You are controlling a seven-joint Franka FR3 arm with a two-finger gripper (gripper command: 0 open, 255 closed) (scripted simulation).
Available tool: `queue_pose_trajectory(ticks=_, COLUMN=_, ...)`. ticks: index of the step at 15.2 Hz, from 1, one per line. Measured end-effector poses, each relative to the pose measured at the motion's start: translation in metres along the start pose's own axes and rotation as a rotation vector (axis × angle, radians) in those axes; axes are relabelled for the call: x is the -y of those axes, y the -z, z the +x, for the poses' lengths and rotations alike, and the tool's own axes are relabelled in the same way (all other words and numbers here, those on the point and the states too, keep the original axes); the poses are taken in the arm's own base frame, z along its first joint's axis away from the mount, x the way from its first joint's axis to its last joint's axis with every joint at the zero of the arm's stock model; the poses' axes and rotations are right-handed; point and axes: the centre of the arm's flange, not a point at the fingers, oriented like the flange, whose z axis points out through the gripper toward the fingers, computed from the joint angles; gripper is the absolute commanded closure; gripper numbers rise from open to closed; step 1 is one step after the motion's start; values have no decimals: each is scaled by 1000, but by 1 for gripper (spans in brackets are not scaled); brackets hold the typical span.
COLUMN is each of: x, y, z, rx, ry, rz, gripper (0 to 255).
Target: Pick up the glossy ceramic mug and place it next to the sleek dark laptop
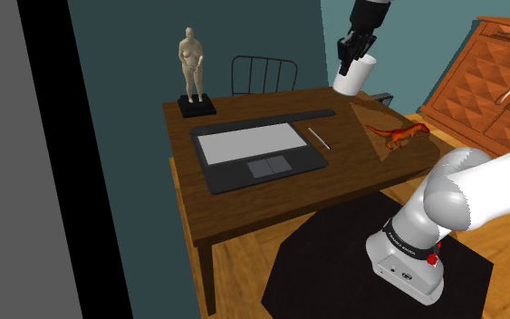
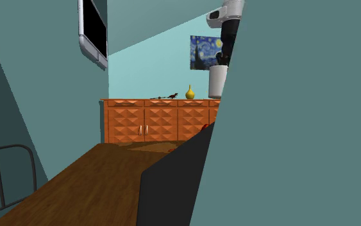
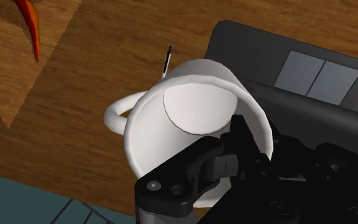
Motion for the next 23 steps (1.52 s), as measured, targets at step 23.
queue_pose_trajectory(ticks=23, x=126, y=-47, z=-96, rx=1, ry=-1, rz=-1, gripper=255)
